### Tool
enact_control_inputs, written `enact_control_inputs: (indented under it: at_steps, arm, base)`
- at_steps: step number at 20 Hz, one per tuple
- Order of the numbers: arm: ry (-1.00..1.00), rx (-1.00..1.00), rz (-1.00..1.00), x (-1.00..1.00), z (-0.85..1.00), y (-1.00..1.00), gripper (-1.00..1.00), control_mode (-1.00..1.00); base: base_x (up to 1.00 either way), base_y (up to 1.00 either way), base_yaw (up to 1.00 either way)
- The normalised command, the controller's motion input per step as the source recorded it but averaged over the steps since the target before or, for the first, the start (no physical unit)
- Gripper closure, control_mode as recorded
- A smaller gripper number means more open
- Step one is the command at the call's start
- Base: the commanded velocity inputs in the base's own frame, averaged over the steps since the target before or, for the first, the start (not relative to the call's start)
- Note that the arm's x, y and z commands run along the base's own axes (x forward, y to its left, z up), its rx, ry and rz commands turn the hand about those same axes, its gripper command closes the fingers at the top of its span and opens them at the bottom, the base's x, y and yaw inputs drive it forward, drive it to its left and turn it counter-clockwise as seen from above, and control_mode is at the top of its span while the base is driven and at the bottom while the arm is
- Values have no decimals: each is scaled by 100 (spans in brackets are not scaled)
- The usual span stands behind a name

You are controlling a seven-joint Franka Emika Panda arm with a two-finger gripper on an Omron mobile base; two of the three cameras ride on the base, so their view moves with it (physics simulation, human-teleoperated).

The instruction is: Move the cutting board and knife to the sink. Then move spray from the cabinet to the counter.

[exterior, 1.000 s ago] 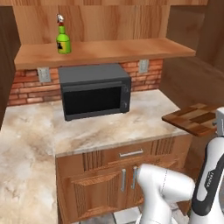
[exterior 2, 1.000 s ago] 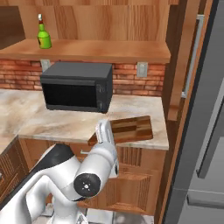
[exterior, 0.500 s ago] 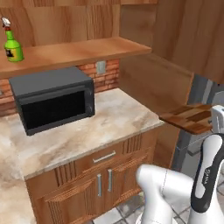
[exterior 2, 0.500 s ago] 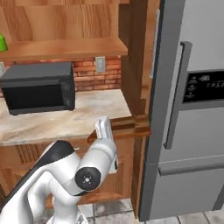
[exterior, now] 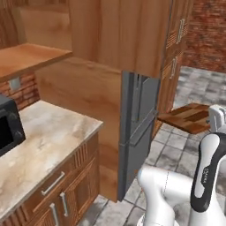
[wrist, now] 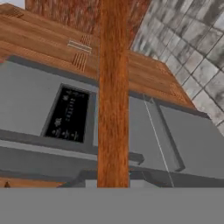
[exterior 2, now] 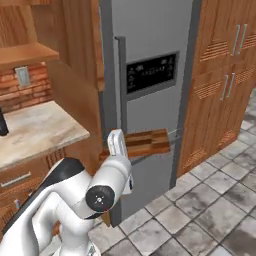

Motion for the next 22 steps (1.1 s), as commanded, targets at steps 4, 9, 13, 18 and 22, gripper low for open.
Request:
enact_control_inputs:
  at_steps: [4,9,13,18,22]
  arm:
    - [0,0,0,0,0,0,100,100]
    - [0,0,0,0,0,0,100,100]
    - [0,0,0,0,0,0,100,100]
    - [0,0,0,0,0,0,100,100]
    - [0,0,0,0,0,0,100,100]
  base:
    - [-45,-3,-86]
    - [-9,-7,-96]
    - [9,-2,-100]
    - [42,0,-96]
    - [97,9,-70]
